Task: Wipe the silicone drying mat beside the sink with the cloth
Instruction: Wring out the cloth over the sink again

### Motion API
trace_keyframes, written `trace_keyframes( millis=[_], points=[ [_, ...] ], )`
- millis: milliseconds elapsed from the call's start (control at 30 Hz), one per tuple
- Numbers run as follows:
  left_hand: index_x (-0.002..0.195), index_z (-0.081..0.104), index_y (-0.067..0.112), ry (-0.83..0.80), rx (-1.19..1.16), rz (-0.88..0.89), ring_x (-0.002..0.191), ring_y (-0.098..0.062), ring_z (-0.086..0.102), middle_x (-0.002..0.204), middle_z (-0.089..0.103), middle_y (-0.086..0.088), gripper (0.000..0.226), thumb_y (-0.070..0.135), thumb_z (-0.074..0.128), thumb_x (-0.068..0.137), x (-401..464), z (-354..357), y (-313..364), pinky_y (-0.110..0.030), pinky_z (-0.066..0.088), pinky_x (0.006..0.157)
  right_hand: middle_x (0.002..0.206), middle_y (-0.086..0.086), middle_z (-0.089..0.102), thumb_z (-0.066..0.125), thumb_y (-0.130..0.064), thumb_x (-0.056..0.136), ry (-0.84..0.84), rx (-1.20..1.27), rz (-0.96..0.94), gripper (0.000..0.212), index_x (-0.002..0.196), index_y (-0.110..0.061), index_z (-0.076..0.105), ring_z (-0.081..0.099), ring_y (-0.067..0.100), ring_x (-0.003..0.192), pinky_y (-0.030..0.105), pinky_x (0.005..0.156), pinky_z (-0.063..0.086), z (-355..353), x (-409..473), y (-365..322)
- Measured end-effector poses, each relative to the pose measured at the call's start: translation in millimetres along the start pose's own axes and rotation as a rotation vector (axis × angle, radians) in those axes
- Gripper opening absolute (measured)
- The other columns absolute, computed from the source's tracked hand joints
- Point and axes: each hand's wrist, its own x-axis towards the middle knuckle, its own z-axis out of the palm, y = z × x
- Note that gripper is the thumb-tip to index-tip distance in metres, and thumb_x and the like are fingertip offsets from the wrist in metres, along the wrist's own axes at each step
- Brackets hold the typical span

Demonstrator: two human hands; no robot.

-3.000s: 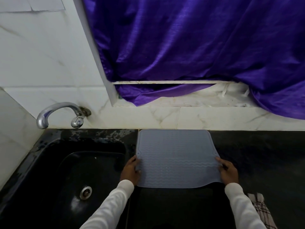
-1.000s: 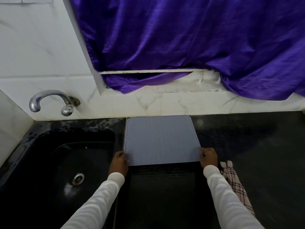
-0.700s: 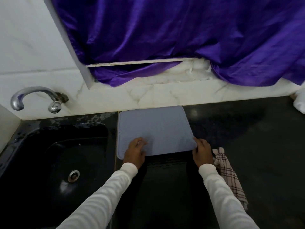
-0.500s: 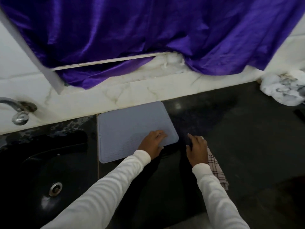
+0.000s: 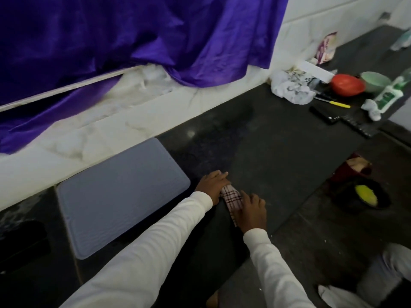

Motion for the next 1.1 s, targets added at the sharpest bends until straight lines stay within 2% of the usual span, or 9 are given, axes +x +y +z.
trace_keyframes(
  millis=[100, 167, 267, 400, 533, 667, 800, 933, 1100],
  points=[
    [0.100, 0.065, 0.029, 0.079, 0.015, -0.015, 0.110, -0.023, 0.054, 0.114, 0.060, 0.002, 0.028, 0.014, 0.061, 0.078, 1, -1, 0, -0.035, 0.045, 0.089, 0.115, 0.018, 0.058, 0.068, -0.020, 0.080, -0.035, 0.028, -0.040, 0.050, 0.127, -0.007, 0.057, 0.055, 0.039, 0.102, 0.044, 0.086, 0.047, 4, 0, -2],
    [0.091, 0.065, 0.024, 0.084, 0.057, -0.003, 0.095, -0.025, 0.059, 0.099, 0.065, -0.001, 0.021, 0.012, 0.062, 0.074, 1, -6, -1, -0.034, 0.047, 0.080, 0.111, 0.018, 0.060, 0.064, -0.012, 0.081, -0.061, 0.066, -0.051, 0.040, 0.120, -0.004, 0.060, 0.056, 0.039, 0.101, 0.043, 0.085, 0.047, 1, 5, -5],
    [0.094, 0.062, 0.024, 0.136, 0.099, -0.025, 0.091, -0.024, 0.057, 0.094, 0.065, -0.002, 0.022, 0.014, 0.063, 0.075, -7, -15, -8, -0.034, 0.043, 0.076, 0.110, 0.015, 0.059, 0.059, -0.009, 0.084, -0.070, 0.108, -0.091, 0.030, 0.114, -0.006, 0.061, 0.054, 0.035, 0.102, 0.041, 0.081, 0.047, -7, 16, -12],
    [0.098, 0.060, 0.023, 0.226, 0.130, -0.073, 0.091, -0.024, 0.052, 0.094, 0.065, -0.001, 0.025, 0.016, 0.061, 0.074, -37, -30, -35, -0.036, 0.042, 0.075, 0.104, 0.011, 0.062, 0.061, -0.004, 0.078, -0.052, 0.156, -0.239, 0.034, 0.110, -0.012, 0.065, 0.056, 0.032, 0.097, 0.037, 0.079, 0.049, -14, 33, -37],
    [0.093, 0.063, 0.020, 0.357, 0.232, -0.184, 0.087, -0.028, 0.057, 0.087, 0.067, -0.004, 0.027, 0.031, 0.064, 0.068, -100, -63, -79, -0.038, 0.044, 0.074, 0.103, 0.007, 0.062, 0.060, -0.001, 0.075, -0.112, 0.186, -0.485, 0.040, 0.111, -0.017, 0.065, 0.056, 0.029, 0.095, 0.040, 0.079, 0.051, -13, 46, -110],
    [0.096, 0.062, 0.019, 0.428, 0.269, -0.441, 0.088, -0.032, 0.058, 0.088, 0.068, -0.005, 0.038, 0.025, 0.072, 0.060, -201, -91, -127, -0.040, 0.045, 0.074, 0.100, 0.006, 0.065, 0.064, 0.000, 0.072, -0.210, 0.193, -0.792, 0.037, 0.104, -0.017, 0.067, 0.058, 0.028, 0.096, 0.036, 0.080, 0.050, 3, 36, -212],
    [0.096, 0.057, 0.022, 0.483, 0.321, -0.763, 0.085, -0.030, 0.057, 0.083, 0.067, -0.002, 0.042, 0.030, 0.073, 0.058, -321, -106, -158, -0.038, 0.044, 0.072, 0.102, 0.003, 0.067, 0.069, -0.004, 0.072, -0.294, 0.216, -1.074, 0.034, 0.102, -0.018, 0.066, 0.059, 0.027, 0.098, 0.031, 0.081, 0.046, 24, -9, -322],
    [0.093, 0.058, 0.023, 0.531, 0.346, -1.053, 0.079, -0.028, 0.057, 0.077, 0.067, 0.001, 0.040, 0.036, 0.074, 0.058, -444, -101, -167, -0.037, 0.042, 0.068, 0.109, 0.000, 0.066, 0.065, -0.005, 0.077, -0.423, 0.247, -1.320, 0.034, 0.106, -0.021, 0.063, 0.057, 0.024, 0.101, 0.030, 0.083, 0.044, 49, -85, -416],
    [0.097, 0.057, 0.024, 0.490, 0.288, -1.357, 0.087, -0.027, 0.056, 0.085, 0.068, 0.001, 0.040, 0.037, 0.069, 0.061, -589, -84, -156, -0.039, 0.042, 0.074, 0.105, -0.002, 0.064, 0.066, -0.006, 0.077, -0.529, 0.251, -1.583, 0.035, 0.106, -0.024, 0.064, 0.055, 0.023, 0.100, 0.034, 0.085, 0.046, 80, -209, -510]
  ],
)
